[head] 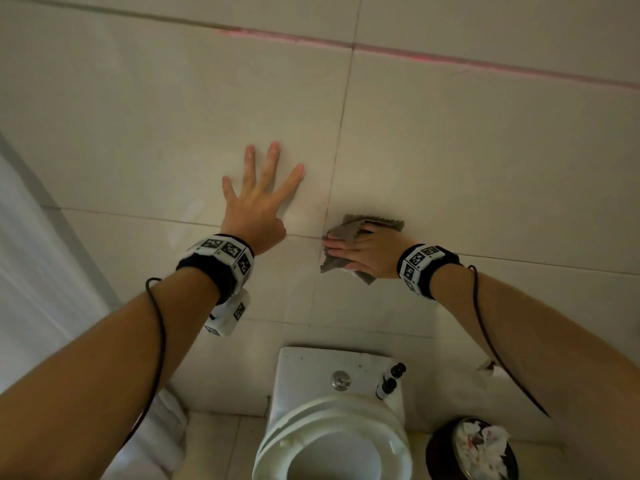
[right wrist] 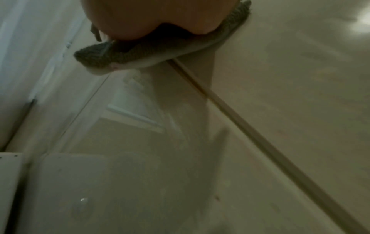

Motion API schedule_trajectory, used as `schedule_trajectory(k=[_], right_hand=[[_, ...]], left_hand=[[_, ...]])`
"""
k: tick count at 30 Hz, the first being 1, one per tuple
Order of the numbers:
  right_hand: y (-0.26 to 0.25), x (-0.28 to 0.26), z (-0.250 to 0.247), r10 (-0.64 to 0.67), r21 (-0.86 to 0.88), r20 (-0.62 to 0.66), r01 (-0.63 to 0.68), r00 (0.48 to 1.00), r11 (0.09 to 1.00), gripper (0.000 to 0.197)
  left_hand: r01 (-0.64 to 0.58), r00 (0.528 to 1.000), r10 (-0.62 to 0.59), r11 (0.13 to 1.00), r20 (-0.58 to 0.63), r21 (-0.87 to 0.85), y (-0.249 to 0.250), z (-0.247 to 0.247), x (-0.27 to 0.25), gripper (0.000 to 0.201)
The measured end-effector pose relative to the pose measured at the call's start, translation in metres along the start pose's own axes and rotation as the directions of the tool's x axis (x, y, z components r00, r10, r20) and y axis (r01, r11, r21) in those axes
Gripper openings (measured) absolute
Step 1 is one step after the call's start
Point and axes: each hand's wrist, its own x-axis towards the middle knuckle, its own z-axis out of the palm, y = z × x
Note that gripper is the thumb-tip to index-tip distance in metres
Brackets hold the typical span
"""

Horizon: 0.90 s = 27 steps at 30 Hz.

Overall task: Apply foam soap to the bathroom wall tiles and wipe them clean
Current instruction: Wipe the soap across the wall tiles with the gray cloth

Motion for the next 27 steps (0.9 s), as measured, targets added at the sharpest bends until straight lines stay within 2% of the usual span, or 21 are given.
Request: schedule_trajectory(k=[4,7,12,17,19,21,24,27], right_hand=[[0.021,-0.043,0.011,-0.055,0.011,-0.054,0.056,0.997,0.998,0.053],[0.035,-0.076,0.022,-0.103,-0.006,-0.051,0.103,0.993,0.995,0.046],[0.050,-0.118,0.025,-0.061,0.064,0.005,0.060,0.998,0.996,0.045],[0.064,-0.150,0.022,0.007,0.103,0.133,-0.020,0.991,0.995,0.052],[0.066,-0.157,0.019,0.010,0.093,0.144,-0.024,0.989,0.995,0.051],[0.069,-0.167,0.019,0.003,0.066,0.127,-0.011,0.992,0.998,0.049],[0.073,-0.183,0.020,-0.025,0.072,0.020,0.023,0.999,0.997,0.039],[0.077,-0.218,0.024,-0.031,0.053,0.037,0.029,0.999,0.998,0.034]], left_hand=[[0.024,0.998,-0.026,0.999,0.063,0.035,0.056,0.003,0.007,0.109],[0.036,0.998,-0.039,0.997,0.049,0.073,0.095,0.004,0.015,0.108],[0.040,0.994,-0.050,0.994,0.099,0.100,0.155,0.006,0.022,0.107],[0.050,0.987,-0.066,0.993,0.146,0.111,0.185,0.006,0.028,0.108],[0.061,0.983,-0.079,0.992,0.167,0.109,0.189,0.004,0.029,0.108],[0.058,0.978,-0.077,0.993,0.194,0.103,0.194,0.003,0.029,0.108],[0.022,0.969,-0.046,0.995,0.244,0.100,0.207,0.005,0.030,0.106],[-0.028,0.972,-0.005,0.990,0.235,0.137,0.225,0.012,0.035,0.105]])
